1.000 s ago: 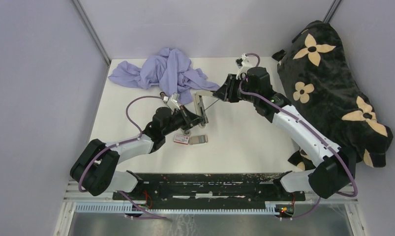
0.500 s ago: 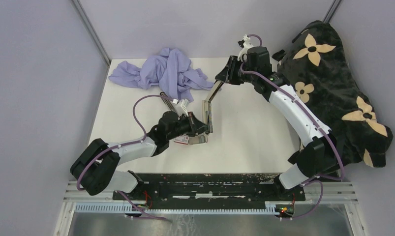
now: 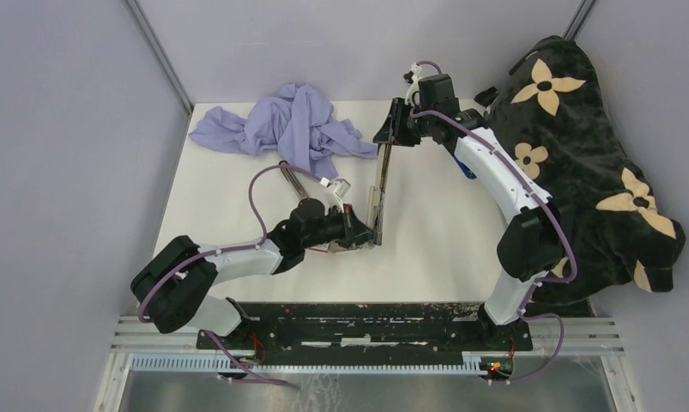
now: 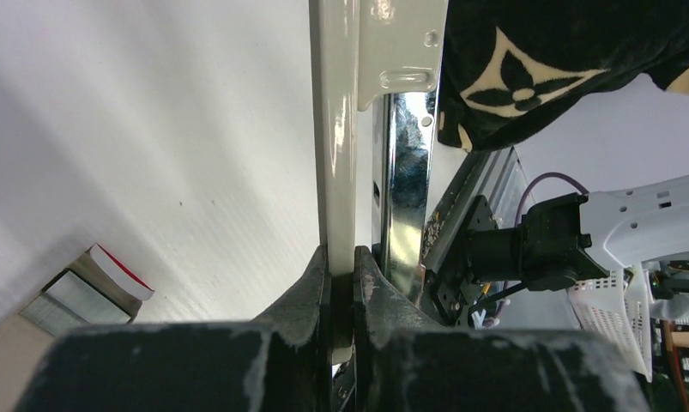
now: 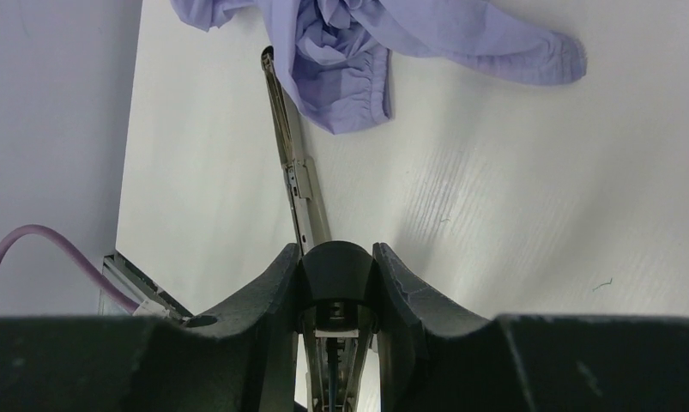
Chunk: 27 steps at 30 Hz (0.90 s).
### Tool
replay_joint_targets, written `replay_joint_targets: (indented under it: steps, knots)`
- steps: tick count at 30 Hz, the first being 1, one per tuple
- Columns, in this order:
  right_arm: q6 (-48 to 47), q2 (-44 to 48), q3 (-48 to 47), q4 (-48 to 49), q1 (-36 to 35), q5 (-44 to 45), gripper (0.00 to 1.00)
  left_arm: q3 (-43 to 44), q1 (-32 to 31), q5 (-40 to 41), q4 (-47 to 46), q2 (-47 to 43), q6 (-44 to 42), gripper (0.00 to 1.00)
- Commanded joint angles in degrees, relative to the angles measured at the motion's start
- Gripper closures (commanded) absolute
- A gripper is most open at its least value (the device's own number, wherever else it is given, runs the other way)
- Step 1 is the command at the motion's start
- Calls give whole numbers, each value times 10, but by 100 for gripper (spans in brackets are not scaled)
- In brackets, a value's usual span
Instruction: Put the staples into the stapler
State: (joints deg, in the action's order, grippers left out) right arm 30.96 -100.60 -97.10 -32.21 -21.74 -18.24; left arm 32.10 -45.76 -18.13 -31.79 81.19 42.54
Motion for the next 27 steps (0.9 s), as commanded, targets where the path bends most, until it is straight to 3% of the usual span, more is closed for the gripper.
replay_joint_targets:
  steps: [1,10,17,22,27]
  knots:
    - [-38,-24,-45,20,3,24,77,34,-20,-68,-83,0,-49,97]
    - [-29,-27,-38,27,3,0,41,11,-20,-56,-146,7,6,97]
    - [-28,18,-20,40,3,-6,19,-6,-17,-13,-157,8,40,97]
    - [-39,58,18,30,3,-6,9,-15,-1,14,-167,16,79,97]
    - [-40,98,85,33,3,-20,6,-19,17,9,-196,23,121,97]
